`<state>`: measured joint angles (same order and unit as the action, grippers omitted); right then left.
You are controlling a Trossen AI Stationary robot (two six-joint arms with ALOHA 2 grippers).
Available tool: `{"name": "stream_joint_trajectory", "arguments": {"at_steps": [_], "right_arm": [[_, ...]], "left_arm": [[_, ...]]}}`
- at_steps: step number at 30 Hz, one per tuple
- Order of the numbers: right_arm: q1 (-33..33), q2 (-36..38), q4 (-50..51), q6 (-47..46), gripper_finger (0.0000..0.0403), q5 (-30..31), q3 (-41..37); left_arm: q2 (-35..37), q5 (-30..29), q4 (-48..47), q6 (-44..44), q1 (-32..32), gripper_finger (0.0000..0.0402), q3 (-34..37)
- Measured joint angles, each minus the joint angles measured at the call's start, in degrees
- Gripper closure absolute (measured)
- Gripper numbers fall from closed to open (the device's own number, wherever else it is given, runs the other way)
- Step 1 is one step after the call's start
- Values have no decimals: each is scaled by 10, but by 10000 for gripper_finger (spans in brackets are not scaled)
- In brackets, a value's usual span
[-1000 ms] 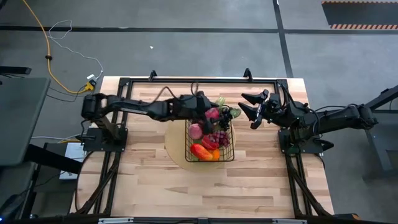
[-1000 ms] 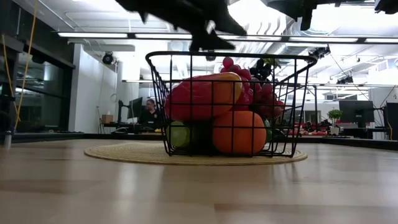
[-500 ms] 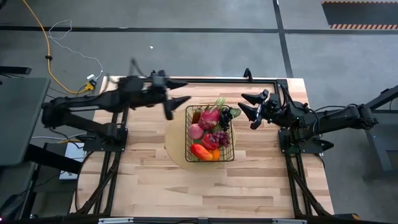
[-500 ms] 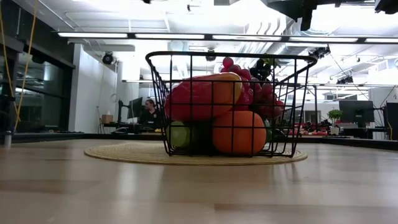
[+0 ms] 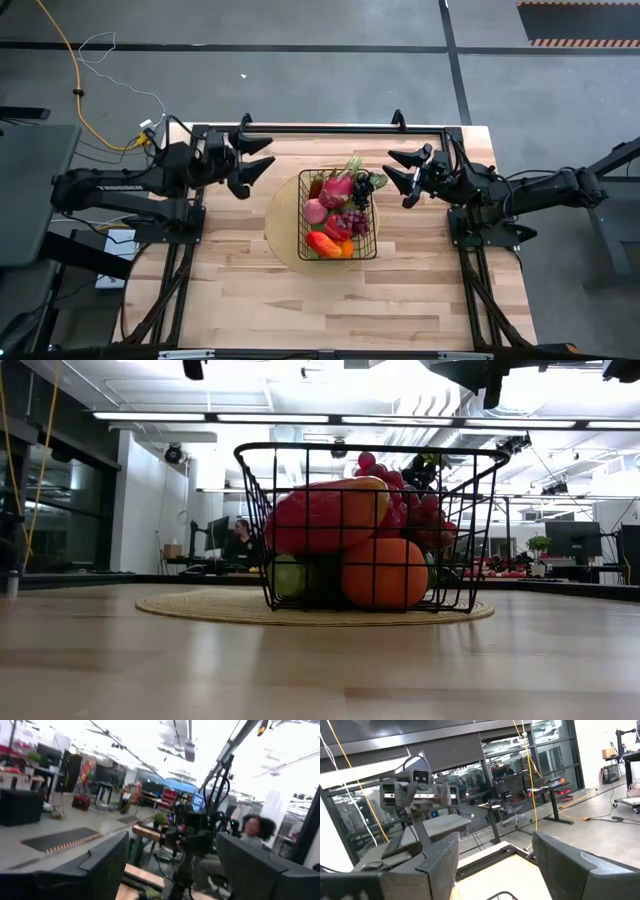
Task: Build produce basket
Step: Return to Home Position
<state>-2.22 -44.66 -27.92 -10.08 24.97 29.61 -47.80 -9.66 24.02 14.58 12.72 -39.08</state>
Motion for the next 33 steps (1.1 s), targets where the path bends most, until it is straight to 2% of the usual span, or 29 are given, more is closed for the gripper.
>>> {"name": "stream_joint_trajectory", "arguments": {"at_steps": [4, 7, 11, 13, 14, 18, 20, 22, 28, 32, 33], "right_arm": [[0, 0, 0, 0, 162, 0, 0], [0, 0, 0, -9, 162, -4, 0], [0, 0, 0, -57, 162, -25, 0], [0, 0, 0, -66, 162, -30, 0], [0, 0, 0, -68, 162, -30, 0], [0, 0, -4, -79, 162, -30, 0], [0, 0, -4, -79, 162, -30, 0], [0, 0, -4, -79, 162, -30, 0], [0, 1, -2, -76, 162, -30, 0], [0, 8, -2, -75, 162, -30, 0], [0, 13, 0, -75, 162, -31, 0]], "left_arm": [[0, 14, -6, 3, -20, 134, 0], [-2, 16, -15, 4, -44, 179, 0], [-2, 25, -64, 3, -93, 297, 1], [-1, 17, -55, 3, -125, 367, 23], [-1, 10, -36, 3, -138, 384, 46], [11, -42, 114, 3, -168, 387, 159], [30, -27, 185, -4, -157, 397, 211], [56, 10, 215, 8, -126, 399, 251], [160, 136, 210, 88, -23, 401, 337], [221, 148, 208, 112, -3, 401, 385], [234, 148, 172, 114, -3, 401, 384]]}}
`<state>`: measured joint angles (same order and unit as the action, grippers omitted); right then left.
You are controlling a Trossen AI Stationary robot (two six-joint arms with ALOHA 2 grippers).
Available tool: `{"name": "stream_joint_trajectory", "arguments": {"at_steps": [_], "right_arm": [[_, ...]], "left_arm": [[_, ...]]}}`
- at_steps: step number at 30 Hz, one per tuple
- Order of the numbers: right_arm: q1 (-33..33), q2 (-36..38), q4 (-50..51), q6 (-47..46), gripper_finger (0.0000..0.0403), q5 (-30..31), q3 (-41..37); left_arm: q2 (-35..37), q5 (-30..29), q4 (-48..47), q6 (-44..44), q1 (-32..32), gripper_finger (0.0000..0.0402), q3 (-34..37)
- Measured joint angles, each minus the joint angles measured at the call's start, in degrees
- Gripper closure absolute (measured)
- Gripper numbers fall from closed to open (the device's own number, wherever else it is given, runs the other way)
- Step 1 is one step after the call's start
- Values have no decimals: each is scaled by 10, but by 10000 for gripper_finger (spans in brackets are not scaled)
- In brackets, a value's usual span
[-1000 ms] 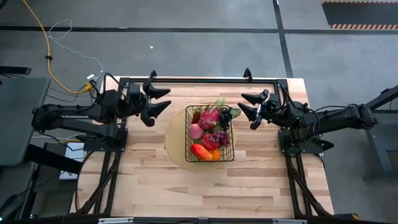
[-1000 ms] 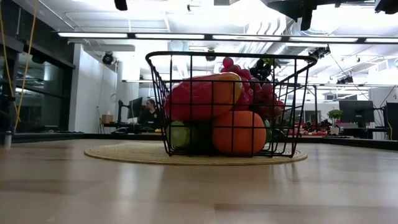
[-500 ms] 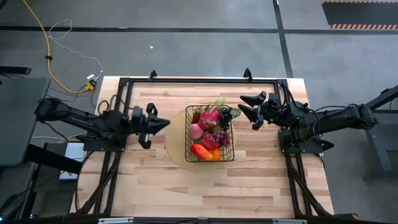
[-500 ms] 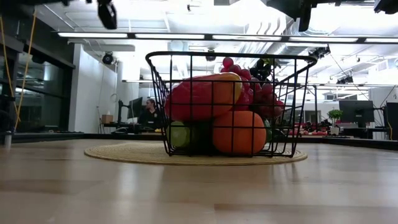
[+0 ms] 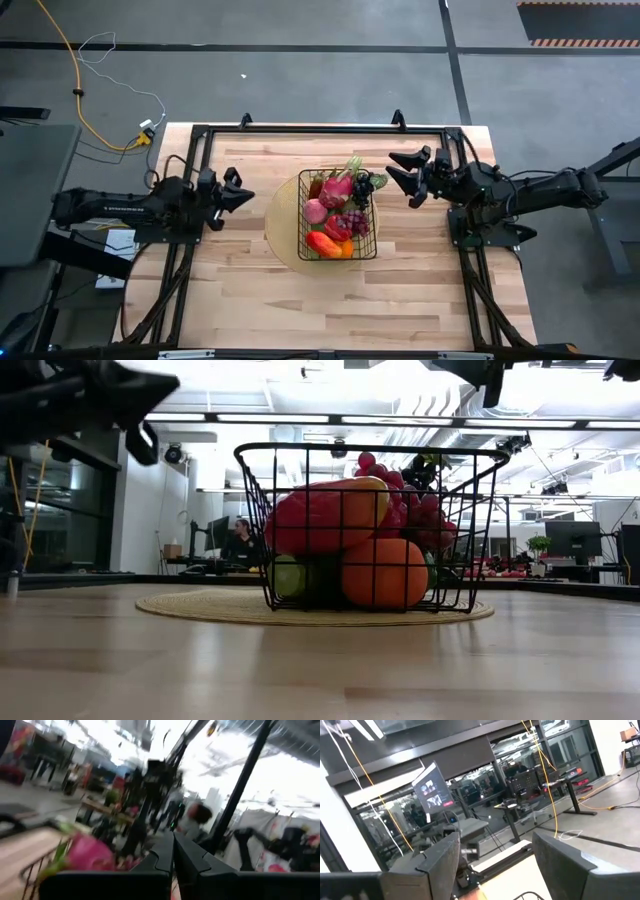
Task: Build produce basket
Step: Return to Home Position
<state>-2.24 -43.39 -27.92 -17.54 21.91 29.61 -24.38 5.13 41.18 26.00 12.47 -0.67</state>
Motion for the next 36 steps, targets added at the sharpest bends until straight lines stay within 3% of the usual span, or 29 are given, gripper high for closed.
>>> {"name": "stream_joint_trajectory", "arguments": {"at_steps": [6, 12, 15, 18, 20, 22, 28, 32, 36], "right_arm": [[0, 47, 42, -33, 169, -10, 0], [0, 109, 149, -53, 203, -54, 0], [0, 145, 189, -30, 244, -80, 0], [-1, 197, 216, 3, 310, -106, -5], [0, 238, 218, 19, 364, -121, -29], [0, 286, 208, 16, 392, -146, -65], [0, 431, 199, -46, 396, -198, -162], [0, 423, 221, -25, 397, -239, -174], [0, 424, 255, -2, 401, -239, -174]], "left_arm": [[56, -11, -119, -14, 0, 401, 0], [67, -30, -126, -62, 0, 401, 0], [67, -45, -127, -73, 0, 399, 0], [67, -45, -127, -68, 0, 397, 0], [67, -45, -127, -67, 0, 397, 0], [67, -44, -127, -67, 0, 398, 0], [73, -43, -140, -67, 0, 397, 0], [81, -43, -210, -67, 3, 397, -1], [99, -43, -342, -67, 3, 396, -1]]}}
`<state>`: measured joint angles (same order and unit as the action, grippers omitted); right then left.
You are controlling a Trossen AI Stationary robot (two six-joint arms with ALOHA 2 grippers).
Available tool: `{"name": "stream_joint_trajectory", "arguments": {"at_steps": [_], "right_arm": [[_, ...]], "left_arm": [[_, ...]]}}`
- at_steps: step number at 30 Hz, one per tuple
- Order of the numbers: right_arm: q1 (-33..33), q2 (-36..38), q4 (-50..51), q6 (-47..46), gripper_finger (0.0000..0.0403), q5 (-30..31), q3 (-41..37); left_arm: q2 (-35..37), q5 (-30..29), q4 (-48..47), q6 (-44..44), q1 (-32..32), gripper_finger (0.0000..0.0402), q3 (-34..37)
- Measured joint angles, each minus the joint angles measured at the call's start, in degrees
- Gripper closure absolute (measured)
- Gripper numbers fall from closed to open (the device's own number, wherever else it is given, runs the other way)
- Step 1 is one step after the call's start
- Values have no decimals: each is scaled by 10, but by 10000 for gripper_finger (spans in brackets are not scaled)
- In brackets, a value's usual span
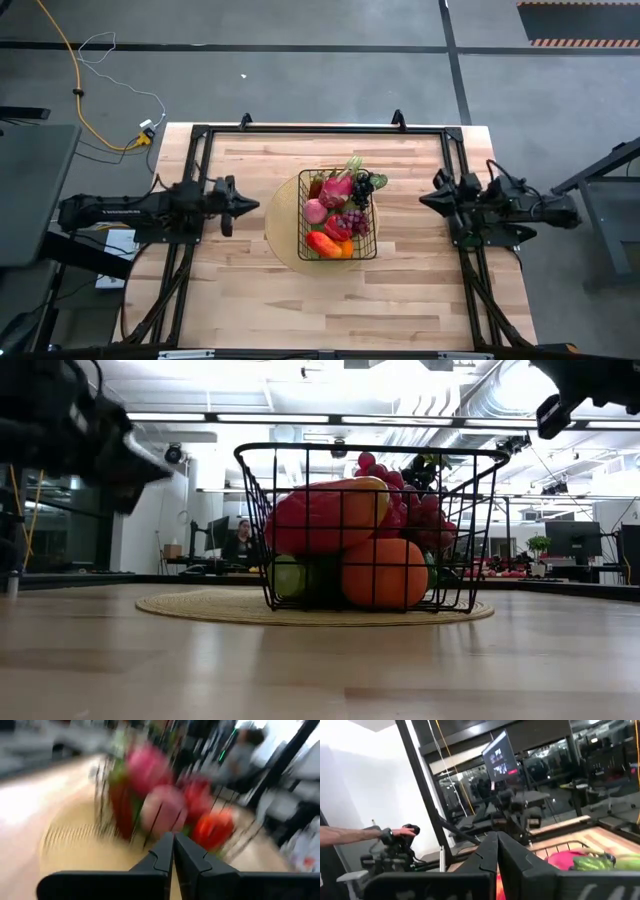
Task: Build produce basket
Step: Return to Home Position
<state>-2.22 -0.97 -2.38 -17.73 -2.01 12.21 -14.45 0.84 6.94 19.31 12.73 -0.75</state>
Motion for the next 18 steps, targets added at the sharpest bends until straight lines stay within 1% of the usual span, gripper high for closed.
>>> {"name": "stream_joint_trajectory", "arguments": {"at_steps": [2, 5, 9, 11, 16, 18], "right_arm": [[0, 8, 4, 8, 402, 1, 0], [0, 7, -23, 19, 402, 13, -18], [0, 7, -132, 18, 402, 34, -90], [0, 8, -147, 23, 403, 36, -116], [0, 7, -91, 49, 403, 35, -116], [0, 7, -69, 61, 403, 35, -116]], "left_arm": [[12, -5, -74, 0, 0, 396, 0], [15, -40, -59, 0, -1, 396, 0], [28, -43, -61, 0, 0, 396, 0], [39, -39, -61, 0, 0, 396, 0], [74, -36, -61, 0, 0, 396, 0], [77, -36, -61, 0, 0, 396, 0]]}}
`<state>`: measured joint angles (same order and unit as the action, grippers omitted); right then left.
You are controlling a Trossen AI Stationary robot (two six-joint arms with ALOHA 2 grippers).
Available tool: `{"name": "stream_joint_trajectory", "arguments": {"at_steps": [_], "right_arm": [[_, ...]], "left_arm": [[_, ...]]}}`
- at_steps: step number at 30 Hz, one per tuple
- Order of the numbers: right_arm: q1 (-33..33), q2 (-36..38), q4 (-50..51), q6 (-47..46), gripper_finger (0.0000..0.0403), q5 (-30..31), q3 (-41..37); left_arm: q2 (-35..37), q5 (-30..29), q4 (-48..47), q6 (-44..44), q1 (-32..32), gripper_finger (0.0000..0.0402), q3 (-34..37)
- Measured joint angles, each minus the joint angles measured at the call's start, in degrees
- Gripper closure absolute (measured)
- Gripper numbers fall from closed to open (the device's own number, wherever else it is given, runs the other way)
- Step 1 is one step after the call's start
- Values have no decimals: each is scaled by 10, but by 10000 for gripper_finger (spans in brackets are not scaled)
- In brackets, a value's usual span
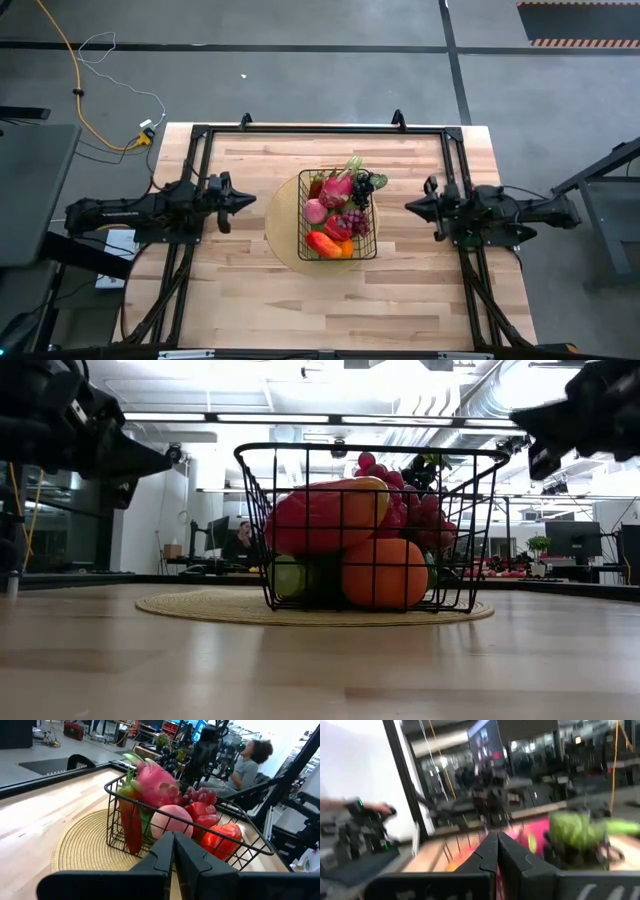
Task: Build produce basket
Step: Return to Home Position
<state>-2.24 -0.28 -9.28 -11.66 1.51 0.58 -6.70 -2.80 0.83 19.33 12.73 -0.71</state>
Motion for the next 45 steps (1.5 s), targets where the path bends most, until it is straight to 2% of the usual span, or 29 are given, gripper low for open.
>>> {"name": "stream_joint_trajectory", "arguments": {"at_steps": [4, 7, 20, 45], "right_arm": [[0, -1, 76, -19, 403, 13, 0], [0, -7, 84, -36, 403, 3, 0], [0, -13, 86, -83, 403, 2, 1], [0, -13, 86, -89, 403, 2, 1]], "left_arm": [[29, 0, 0, 0, -7, 396, 0], [67, 2, 1, 0, -17, 396, 0], [65, 11, 2, 0, -103, 396, 1], [64, 6, 3, 0, -105, 396, 1]]}}
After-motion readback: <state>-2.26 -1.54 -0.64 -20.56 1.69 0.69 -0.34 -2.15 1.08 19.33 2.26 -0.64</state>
